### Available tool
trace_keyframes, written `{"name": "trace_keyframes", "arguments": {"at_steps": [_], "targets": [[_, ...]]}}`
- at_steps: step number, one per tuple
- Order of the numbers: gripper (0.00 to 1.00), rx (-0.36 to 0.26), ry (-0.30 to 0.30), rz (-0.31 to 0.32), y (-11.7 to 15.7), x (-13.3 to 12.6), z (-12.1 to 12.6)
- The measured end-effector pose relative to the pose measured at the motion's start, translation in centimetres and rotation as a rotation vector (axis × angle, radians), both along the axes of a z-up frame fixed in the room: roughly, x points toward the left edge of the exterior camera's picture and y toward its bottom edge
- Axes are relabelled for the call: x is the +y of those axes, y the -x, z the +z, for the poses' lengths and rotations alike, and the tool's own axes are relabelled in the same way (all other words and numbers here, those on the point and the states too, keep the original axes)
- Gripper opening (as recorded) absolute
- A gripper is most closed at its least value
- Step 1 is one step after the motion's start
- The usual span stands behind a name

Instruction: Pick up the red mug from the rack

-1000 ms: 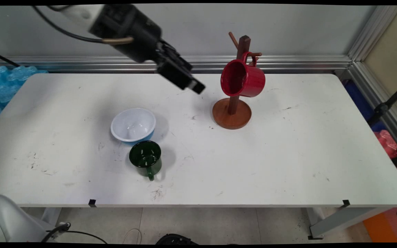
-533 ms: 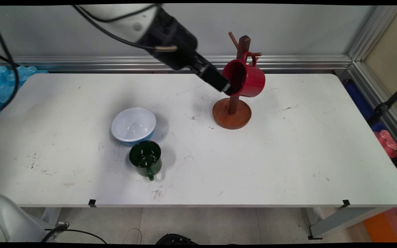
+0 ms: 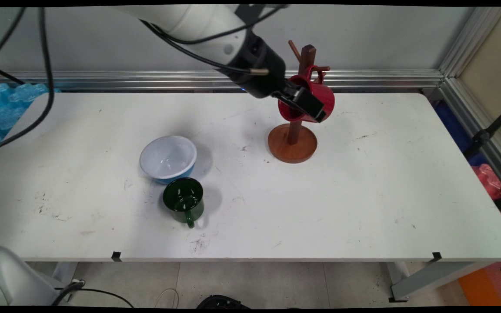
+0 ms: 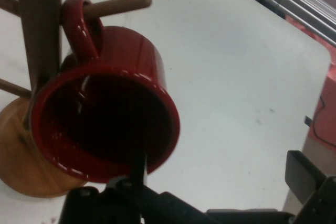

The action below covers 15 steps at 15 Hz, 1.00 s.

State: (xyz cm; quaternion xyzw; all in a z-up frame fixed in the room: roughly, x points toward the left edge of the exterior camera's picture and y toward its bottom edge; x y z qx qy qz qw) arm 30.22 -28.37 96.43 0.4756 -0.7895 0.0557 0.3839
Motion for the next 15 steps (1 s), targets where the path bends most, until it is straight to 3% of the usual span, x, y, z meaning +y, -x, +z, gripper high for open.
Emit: {"name": "trace_keyframes", "arguments": {"at_steps": [12,13,15], "targets": [[1.0,0.013,-0.031,0.147,3.4,-2.4,-2.3],[0.0,0.013,-0.031,0.157,3.5,-2.5,-2.4],[0.0,0.014,-0.033,0.176,3.7,-2.7,-2.6]]}}
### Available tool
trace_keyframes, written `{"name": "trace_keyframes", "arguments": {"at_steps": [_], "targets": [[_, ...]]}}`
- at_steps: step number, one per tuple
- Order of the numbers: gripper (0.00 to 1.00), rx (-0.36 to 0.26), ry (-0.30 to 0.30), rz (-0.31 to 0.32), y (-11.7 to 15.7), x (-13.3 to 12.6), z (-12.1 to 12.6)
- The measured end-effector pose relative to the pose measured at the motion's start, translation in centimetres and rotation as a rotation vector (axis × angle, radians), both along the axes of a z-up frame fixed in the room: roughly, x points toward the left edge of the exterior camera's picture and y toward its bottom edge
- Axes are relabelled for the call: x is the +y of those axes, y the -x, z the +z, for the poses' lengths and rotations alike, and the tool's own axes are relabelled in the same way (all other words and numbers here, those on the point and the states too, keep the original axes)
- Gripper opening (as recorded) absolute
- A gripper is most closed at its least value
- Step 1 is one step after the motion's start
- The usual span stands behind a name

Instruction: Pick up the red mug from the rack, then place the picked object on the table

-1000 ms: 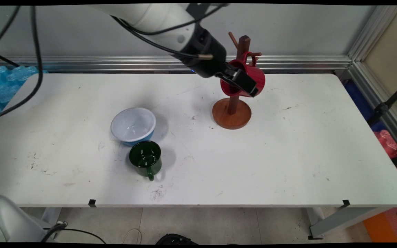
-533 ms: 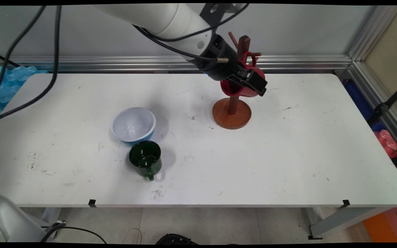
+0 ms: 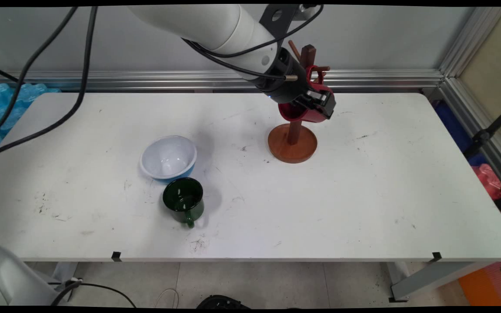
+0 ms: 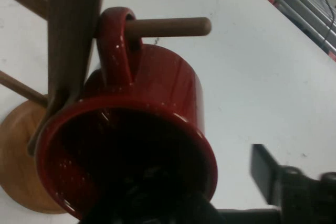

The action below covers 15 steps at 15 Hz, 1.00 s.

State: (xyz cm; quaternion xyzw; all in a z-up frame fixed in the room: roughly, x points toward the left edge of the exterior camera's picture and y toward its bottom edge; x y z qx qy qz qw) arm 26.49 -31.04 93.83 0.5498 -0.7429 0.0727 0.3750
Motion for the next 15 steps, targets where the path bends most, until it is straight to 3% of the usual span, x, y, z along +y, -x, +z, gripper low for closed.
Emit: {"name": "trace_keyframes", "arguments": {"at_steps": [15], "targets": [[0.0,-0.003,-0.017,0.054,0.26,0.15,-0.6]]}}
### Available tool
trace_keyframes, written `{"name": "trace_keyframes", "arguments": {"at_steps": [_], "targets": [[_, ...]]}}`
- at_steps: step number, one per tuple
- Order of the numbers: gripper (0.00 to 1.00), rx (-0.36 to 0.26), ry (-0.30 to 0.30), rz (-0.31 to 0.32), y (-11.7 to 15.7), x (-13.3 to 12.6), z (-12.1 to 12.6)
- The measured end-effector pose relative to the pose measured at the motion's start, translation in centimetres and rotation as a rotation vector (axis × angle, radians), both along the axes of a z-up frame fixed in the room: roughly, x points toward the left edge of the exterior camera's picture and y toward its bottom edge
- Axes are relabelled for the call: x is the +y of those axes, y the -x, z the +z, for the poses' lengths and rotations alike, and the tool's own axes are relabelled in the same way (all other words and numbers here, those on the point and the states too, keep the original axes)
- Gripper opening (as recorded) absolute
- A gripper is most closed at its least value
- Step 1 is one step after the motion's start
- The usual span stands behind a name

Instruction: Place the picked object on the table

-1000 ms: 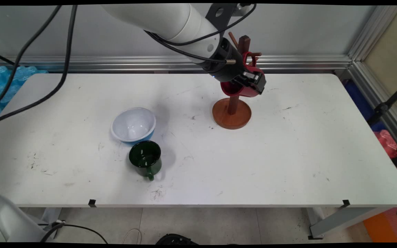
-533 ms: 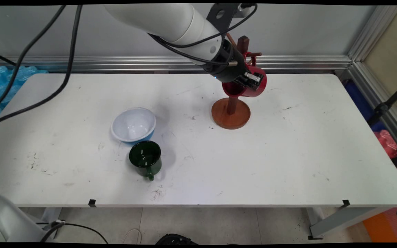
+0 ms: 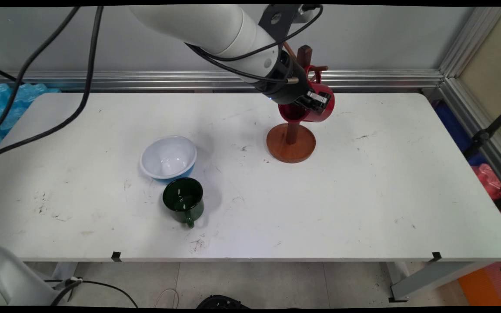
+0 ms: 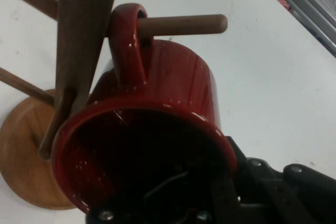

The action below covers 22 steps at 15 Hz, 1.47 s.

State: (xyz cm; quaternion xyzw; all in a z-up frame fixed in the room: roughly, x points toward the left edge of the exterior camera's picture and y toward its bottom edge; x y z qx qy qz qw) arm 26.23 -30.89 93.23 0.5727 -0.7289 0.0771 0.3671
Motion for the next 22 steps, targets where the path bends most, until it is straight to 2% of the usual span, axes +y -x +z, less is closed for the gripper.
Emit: {"name": "trace_keyframes", "arguments": {"at_steps": [11,22], "targets": [[0.0,0.042,0.007,0.01,0.5,0.5,1.7],[0.0,0.091,0.005,-0.02,2.3,1.9,3.4]]}}
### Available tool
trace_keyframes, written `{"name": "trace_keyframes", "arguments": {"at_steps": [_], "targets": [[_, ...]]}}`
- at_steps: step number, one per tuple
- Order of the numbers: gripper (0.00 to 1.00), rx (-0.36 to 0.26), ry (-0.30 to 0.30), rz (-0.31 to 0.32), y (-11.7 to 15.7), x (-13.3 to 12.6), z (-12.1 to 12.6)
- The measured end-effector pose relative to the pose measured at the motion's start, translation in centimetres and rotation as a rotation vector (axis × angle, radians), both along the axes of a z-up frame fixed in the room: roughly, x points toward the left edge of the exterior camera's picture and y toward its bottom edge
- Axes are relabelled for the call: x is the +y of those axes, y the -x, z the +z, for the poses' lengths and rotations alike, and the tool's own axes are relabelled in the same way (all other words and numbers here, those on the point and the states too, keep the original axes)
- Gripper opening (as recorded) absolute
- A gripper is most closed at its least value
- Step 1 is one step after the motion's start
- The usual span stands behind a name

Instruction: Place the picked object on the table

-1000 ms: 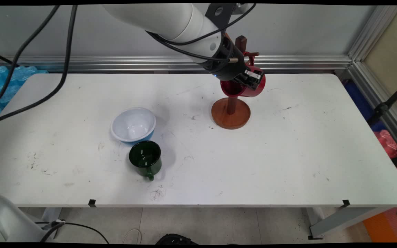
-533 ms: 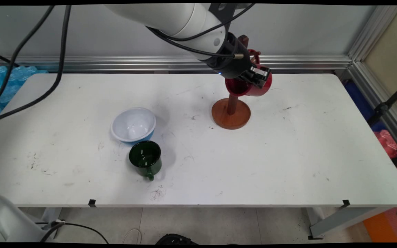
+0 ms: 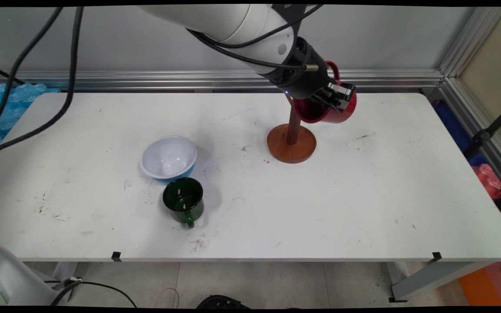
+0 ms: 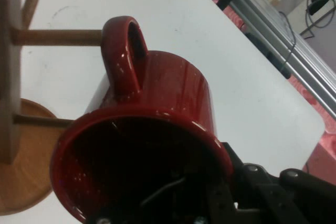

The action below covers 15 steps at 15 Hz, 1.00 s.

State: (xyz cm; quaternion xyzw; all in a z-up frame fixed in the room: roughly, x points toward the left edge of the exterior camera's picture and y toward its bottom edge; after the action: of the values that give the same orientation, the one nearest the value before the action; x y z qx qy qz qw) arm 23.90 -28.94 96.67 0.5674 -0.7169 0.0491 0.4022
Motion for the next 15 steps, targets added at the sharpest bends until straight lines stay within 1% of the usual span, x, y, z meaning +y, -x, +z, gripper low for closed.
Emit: {"name": "trace_keyframes", "arguments": {"at_steps": [5,8,11,15], "targets": [[0.0,0.015,-0.002,-0.02,0.6,0.9,0.7],[0.0,0.006,-0.003,-0.036,0.1,1.5,0.9],[0.0,-0.028,-0.004,-0.069,-1.3,2.5,1.0],[0.0,-0.096,0.007,-0.138,-4.2,3.7,1.5]]}}
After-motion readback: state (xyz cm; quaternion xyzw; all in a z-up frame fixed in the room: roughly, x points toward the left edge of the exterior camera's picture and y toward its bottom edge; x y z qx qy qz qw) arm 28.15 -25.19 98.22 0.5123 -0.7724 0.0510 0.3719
